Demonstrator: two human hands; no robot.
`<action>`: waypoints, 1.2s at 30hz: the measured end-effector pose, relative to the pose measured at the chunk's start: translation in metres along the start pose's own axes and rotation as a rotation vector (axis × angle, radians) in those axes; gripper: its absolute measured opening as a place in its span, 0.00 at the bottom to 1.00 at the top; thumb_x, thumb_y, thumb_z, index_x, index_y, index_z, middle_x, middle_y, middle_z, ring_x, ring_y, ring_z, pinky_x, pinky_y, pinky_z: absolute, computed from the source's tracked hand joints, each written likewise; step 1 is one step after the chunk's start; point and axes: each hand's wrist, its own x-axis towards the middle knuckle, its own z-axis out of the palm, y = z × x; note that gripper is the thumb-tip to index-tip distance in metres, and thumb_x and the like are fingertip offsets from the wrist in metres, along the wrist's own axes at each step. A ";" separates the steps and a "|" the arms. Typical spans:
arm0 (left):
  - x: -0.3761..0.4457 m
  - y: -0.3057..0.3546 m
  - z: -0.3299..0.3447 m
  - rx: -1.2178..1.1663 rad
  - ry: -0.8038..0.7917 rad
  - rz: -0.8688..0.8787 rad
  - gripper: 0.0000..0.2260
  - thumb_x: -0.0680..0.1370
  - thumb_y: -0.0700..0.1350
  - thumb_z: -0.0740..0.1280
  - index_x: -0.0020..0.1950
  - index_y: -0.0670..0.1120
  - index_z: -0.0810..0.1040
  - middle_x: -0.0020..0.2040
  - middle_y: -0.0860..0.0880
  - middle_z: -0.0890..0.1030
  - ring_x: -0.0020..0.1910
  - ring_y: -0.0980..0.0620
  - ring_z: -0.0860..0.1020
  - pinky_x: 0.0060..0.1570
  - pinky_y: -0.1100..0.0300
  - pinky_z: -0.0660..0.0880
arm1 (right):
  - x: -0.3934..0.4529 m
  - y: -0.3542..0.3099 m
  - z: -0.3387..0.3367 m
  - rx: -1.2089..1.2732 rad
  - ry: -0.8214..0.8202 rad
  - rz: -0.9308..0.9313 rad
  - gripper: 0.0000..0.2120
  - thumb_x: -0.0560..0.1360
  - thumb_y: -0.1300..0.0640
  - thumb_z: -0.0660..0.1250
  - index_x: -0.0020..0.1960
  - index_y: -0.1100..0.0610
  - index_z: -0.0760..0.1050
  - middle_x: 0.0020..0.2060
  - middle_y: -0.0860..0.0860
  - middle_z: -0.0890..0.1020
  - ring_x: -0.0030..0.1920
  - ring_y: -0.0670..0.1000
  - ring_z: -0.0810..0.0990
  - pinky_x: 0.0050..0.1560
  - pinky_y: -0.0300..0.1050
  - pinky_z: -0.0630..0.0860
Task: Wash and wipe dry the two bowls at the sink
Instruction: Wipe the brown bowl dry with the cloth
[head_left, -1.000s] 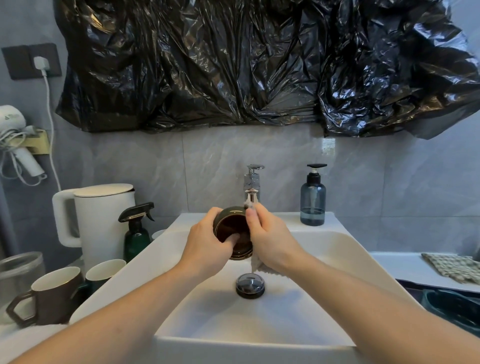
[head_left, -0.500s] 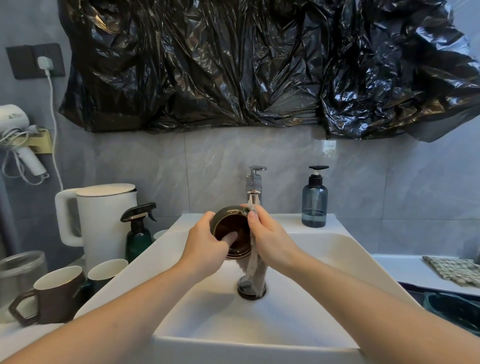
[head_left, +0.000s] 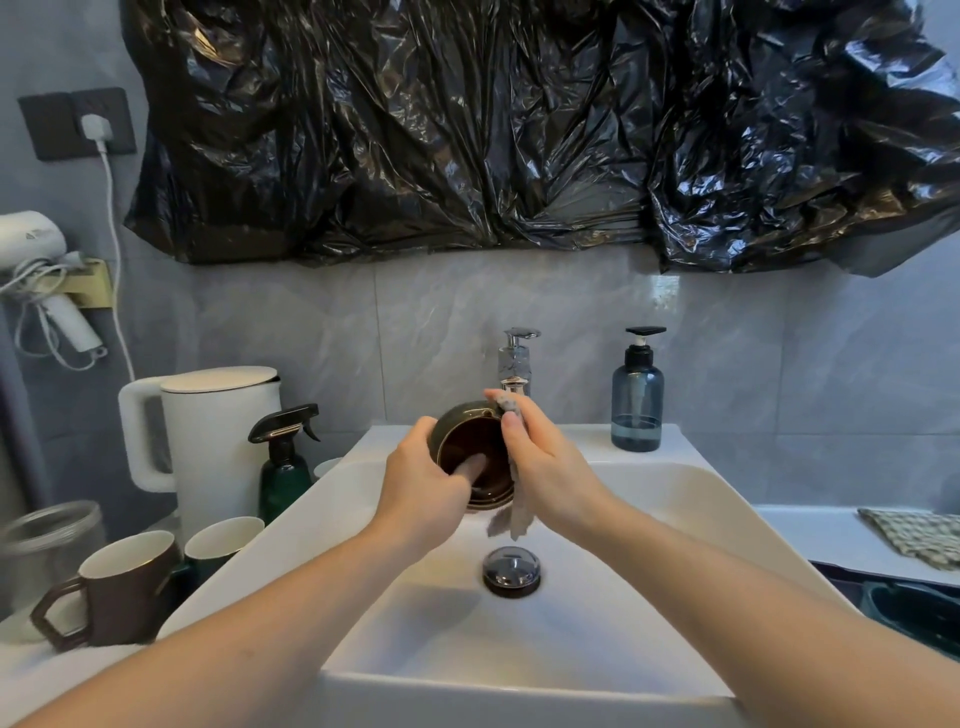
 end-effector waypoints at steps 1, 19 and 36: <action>0.000 0.000 0.001 0.005 0.004 -0.002 0.12 0.77 0.40 0.77 0.55 0.50 0.80 0.47 0.53 0.84 0.48 0.55 0.82 0.46 0.62 0.76 | 0.000 0.000 -0.001 -0.001 -0.011 0.004 0.16 0.87 0.47 0.51 0.71 0.44 0.70 0.59 0.47 0.81 0.63 0.48 0.79 0.64 0.51 0.76; 0.007 0.008 0.001 -0.298 0.025 -0.204 0.13 0.78 0.39 0.76 0.61 0.44 0.80 0.54 0.42 0.85 0.48 0.41 0.87 0.36 0.45 0.86 | -0.008 -0.005 0.001 -0.140 -0.001 -0.012 0.13 0.87 0.51 0.51 0.69 0.45 0.68 0.60 0.46 0.80 0.61 0.44 0.78 0.67 0.45 0.73; -0.003 0.009 -0.002 -0.260 -0.270 -0.219 0.13 0.80 0.35 0.74 0.63 0.44 0.82 0.52 0.42 0.88 0.42 0.43 0.88 0.34 0.51 0.84 | 0.001 0.000 -0.003 -0.068 0.097 -0.021 0.19 0.84 0.43 0.52 0.71 0.43 0.73 0.60 0.46 0.82 0.63 0.48 0.79 0.69 0.52 0.74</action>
